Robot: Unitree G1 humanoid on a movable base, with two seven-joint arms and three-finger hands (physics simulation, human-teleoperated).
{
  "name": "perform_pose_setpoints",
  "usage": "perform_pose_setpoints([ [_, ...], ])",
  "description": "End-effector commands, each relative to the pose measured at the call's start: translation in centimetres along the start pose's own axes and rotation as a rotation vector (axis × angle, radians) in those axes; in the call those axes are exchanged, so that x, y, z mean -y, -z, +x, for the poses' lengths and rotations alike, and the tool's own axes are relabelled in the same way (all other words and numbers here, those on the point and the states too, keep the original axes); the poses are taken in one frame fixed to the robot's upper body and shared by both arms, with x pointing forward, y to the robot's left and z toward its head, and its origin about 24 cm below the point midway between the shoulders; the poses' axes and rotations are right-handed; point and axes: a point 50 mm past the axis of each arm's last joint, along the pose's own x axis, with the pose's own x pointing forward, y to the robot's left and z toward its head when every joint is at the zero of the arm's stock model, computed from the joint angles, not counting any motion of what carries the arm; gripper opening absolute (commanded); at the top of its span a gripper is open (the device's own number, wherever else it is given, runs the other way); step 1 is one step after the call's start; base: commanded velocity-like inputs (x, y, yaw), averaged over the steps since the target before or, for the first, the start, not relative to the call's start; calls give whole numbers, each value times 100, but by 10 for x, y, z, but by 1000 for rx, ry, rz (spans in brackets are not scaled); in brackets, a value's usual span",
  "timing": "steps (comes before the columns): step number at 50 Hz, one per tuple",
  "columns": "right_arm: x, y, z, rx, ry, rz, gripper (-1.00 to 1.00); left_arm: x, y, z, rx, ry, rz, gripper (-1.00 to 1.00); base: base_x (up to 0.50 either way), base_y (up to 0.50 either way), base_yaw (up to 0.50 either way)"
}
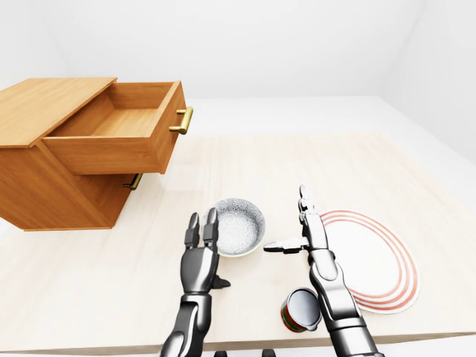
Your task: Put the bowl on top of the cabinet.
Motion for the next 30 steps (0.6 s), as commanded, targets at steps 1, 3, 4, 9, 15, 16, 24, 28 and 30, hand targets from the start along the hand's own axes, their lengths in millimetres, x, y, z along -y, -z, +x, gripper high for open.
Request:
perform_pose_setpoints([
  [1,0,1,0,-1,-3,0,100,15,-3,8,36,58,42,100,0,0,0],
  [3,-1,0,0,0,-3,-1,100,18,-2,9,37,70,54,100,0,0,0],
  [4,-1,0,0,0,-3,-1,100,19,-3,9,48,78,70,100,0,0,0],
  [9,-1,0,1,-1,-6,-1,100,22,-5,13,79,90,109,100,0,0,0],
  [15,-1,1,1,-2,-5,-2,100,30,-5,19,98,122,141,100,0,0,0],
  [16,-1,1,1,-1,-4,-1,100,31,-6,19,97,126,141,100,0,0,0],
  [24,0,0,1,-1,-3,-1,100,39,-2,21,97,168,168,100,0,0,0],
  [28,-1,1,1,-2,-4,-2,100,40,-2,20,100,173,174,-18,0,0,0],
  [30,-1,1,1,-2,-4,-1,100,41,-1,19,103,182,184,-91,0,0,0],
])
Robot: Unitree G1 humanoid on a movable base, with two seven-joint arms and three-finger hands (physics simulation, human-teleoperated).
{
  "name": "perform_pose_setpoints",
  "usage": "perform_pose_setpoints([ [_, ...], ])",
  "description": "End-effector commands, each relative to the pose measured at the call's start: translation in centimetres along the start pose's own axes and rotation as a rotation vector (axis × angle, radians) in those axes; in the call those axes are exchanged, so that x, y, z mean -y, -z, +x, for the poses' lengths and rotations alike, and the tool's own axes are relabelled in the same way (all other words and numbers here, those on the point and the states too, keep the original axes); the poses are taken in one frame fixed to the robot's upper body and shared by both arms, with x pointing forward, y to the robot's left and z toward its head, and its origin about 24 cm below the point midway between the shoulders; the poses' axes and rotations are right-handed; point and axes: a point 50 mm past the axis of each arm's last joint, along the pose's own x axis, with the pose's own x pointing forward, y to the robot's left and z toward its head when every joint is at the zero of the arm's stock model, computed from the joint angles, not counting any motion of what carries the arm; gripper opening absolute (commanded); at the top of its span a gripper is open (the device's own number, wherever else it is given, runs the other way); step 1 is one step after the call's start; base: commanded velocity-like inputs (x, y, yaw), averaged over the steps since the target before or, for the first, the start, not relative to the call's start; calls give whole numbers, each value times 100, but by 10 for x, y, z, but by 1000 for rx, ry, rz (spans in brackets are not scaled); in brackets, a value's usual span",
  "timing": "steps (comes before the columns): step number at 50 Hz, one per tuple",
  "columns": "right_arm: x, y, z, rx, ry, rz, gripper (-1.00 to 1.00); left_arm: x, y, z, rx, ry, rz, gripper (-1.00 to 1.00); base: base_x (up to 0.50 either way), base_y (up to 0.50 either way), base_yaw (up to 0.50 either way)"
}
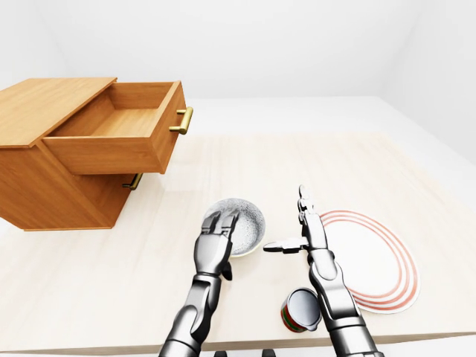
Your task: Put the bowl on top of the cabinet.
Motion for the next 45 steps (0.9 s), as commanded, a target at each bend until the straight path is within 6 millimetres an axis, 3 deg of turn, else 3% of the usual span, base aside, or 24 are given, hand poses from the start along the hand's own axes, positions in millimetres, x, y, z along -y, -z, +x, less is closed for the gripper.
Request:
perform_pose_setpoints([
  [1,0,0,1,0,0,0,100,24,7,-14,-4,126,59,-91,0,0,0],
  [26,-2,1,1,-1,-8,-2,100,25,7,-19,9,136,82,-87,0,0,0],
  [45,-3,-1,-1,5,-11,0,100,-32,1,-6,-50,-152,-104,-87,0,0,0],
])
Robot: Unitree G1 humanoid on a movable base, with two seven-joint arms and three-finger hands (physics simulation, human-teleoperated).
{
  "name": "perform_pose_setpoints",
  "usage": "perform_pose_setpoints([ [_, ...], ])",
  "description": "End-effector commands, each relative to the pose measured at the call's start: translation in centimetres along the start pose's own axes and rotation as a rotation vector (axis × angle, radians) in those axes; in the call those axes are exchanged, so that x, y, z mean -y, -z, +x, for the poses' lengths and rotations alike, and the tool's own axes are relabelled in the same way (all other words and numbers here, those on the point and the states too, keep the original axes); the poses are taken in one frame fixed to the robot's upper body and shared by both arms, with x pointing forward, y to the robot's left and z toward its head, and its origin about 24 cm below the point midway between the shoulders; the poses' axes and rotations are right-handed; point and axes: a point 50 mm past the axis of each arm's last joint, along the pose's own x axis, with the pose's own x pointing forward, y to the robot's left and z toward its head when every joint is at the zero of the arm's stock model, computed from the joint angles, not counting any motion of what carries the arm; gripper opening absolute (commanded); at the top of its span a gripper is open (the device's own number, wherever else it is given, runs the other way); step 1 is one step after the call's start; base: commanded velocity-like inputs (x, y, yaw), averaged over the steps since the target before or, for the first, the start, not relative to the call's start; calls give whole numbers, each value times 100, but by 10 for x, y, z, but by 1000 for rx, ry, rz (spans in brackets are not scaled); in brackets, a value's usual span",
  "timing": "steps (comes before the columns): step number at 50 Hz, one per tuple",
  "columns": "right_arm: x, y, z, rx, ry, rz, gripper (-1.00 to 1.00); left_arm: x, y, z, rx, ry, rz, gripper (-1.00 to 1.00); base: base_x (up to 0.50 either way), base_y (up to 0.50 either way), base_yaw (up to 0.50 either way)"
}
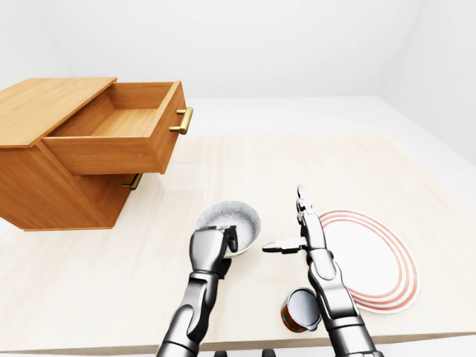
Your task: Put the bowl on top of the cabinet.
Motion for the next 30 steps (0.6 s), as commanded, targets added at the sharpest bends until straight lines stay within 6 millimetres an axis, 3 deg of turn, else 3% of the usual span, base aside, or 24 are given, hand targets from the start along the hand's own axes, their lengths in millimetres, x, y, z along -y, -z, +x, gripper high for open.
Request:
perform_pose_setpoints([
  [1,0,-2,-2,4,-2,1,100,-19,2,-10,-52,-85,-84,-87,0,0,0],
  [20,-1,-3,-3,8,-3,-5,100,-54,-2,-8,-53,-237,-159,-86,0,0,0],
  [30,-1,-3,-4,10,-1,-8,100,-83,-8,-8,-32,-363,-214,-87,0,0,0],
])
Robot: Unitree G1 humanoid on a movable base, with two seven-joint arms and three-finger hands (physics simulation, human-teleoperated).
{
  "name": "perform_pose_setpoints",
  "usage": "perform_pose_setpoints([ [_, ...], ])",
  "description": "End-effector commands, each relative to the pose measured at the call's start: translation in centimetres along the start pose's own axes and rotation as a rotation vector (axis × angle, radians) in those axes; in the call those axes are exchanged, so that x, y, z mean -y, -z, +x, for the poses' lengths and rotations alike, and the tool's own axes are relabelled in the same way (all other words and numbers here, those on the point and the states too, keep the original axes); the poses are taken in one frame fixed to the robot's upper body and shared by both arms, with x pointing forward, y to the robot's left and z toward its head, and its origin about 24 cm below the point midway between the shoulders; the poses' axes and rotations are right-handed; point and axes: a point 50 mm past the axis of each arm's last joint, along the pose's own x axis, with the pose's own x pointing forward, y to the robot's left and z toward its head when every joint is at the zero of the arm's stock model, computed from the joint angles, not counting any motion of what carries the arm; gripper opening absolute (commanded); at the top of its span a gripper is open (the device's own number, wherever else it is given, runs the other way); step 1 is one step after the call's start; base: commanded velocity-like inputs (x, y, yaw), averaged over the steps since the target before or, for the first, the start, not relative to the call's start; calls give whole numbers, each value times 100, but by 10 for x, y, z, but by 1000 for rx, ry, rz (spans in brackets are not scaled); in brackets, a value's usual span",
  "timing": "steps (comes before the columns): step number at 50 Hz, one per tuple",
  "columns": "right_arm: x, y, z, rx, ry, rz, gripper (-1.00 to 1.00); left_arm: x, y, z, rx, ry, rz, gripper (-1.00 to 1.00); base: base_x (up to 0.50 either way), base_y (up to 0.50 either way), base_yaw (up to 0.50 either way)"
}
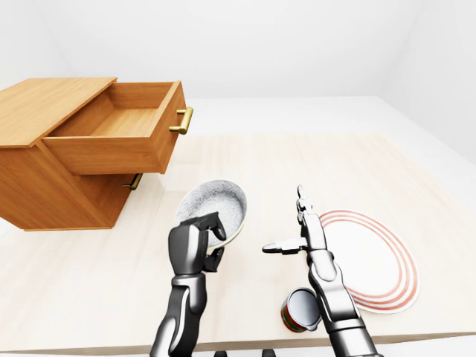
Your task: Put the bowl on top of the cabinet.
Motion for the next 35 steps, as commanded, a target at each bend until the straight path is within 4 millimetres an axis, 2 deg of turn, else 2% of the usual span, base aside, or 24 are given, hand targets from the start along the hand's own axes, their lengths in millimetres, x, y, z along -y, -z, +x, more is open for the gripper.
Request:
perform_pose_setpoints([
  [1,-2,0,0,1,-1,-5,100,-27,-12,6,31,-122,-51,-87,0,0,0],
  [12,-2,-1,-2,3,-6,-8,100,-56,-23,18,67,-247,-128,-87,0,0,0],
  [16,-4,0,-1,-1,-10,-13,100,-73,-33,33,110,-273,-201,-87,0,0,0],
  [21,-4,0,-1,0,-14,-15,100,-83,-38,39,137,-290,-234,-86,0,0,0],
  [27,-5,0,0,0,-16,-16,100,-85,-34,45,133,-307,-227,-86,0,0,0],
  [32,-6,1,0,-2,-17,-17,100,-93,-32,57,143,-342,-237,-83,0,0,0],
  [35,-7,2,1,-5,-20,-20,100,-108,-40,69,203,-371,-265,-84,0,0,0],
])
